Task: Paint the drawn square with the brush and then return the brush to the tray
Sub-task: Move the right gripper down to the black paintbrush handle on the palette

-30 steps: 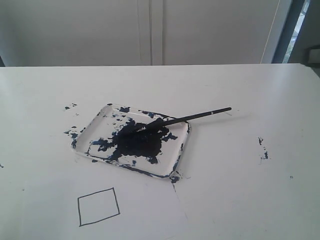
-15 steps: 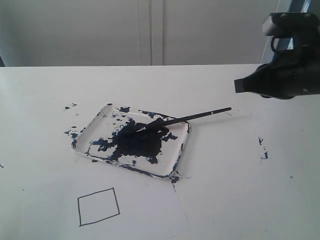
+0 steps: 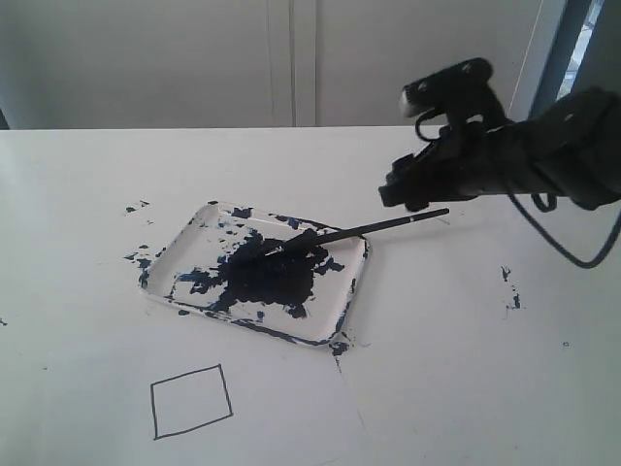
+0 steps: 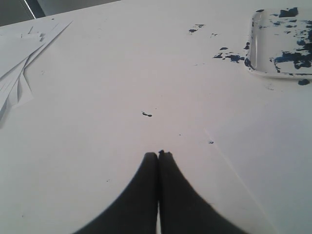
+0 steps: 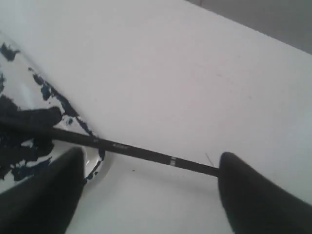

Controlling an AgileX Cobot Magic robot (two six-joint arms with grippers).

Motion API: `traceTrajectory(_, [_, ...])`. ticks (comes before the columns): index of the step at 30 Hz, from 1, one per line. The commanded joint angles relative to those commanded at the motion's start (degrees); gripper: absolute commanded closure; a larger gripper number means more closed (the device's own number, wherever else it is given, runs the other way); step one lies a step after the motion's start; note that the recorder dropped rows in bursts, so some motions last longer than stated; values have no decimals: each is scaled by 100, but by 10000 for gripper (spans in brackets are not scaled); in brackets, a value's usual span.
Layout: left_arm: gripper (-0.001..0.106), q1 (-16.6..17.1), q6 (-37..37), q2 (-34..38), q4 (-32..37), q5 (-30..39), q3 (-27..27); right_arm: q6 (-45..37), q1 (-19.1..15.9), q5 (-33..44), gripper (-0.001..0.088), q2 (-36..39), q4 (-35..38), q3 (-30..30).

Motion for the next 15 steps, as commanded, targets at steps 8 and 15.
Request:
traceTrajectory(8, [1053,0,0,0,0,0,0,-522,69,-24,85,762,-13,-511])
traceTrajectory(15, [1053,0,0,0,0,0,0,-525,47,-37,85,1223,-246,-803])
